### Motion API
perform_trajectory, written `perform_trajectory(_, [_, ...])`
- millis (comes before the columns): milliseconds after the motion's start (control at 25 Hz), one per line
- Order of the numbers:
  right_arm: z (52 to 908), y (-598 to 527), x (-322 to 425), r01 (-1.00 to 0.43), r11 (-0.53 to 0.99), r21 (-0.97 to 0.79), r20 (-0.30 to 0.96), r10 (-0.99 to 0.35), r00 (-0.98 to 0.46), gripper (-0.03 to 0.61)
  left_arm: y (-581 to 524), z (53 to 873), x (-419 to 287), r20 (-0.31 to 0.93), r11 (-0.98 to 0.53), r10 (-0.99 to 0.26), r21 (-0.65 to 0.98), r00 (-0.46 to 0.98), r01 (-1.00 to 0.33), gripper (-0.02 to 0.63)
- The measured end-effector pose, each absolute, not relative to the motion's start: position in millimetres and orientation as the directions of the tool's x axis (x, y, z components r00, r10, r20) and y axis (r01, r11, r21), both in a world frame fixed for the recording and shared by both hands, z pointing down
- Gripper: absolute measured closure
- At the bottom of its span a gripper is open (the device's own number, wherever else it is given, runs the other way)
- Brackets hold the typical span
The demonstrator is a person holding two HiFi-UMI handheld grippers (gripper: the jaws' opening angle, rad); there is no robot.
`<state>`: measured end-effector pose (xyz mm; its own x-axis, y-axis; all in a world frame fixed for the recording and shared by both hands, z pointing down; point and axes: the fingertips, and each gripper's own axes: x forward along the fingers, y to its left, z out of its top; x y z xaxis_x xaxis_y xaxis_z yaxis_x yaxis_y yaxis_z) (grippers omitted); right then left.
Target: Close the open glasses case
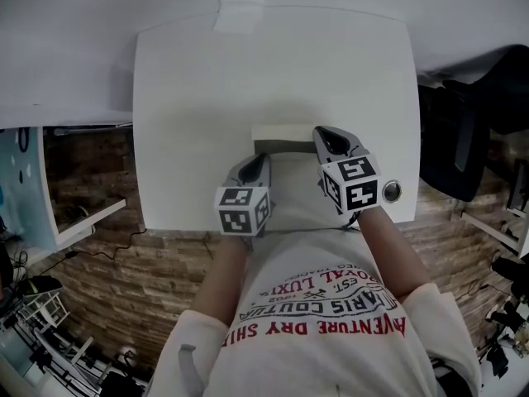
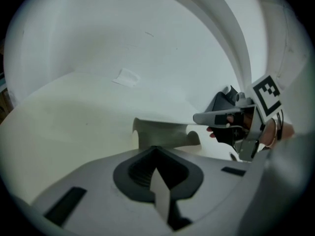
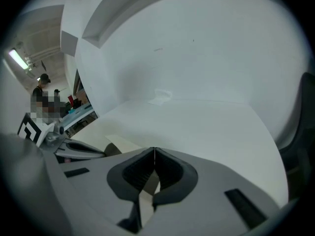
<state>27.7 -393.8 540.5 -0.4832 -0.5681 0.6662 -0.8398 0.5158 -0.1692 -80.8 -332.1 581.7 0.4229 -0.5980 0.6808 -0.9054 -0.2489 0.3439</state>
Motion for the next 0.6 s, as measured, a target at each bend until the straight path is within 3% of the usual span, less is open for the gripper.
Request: perform_trajectory(600, [552.3,-370.8,30.6,-0.856,0.493,-0.155,0.696,-0.561,-0.448,0.566,-330.1,580.8,-80.1,0.683,-0.299,-0.594,0.303,0.425,-0.905,0.615])
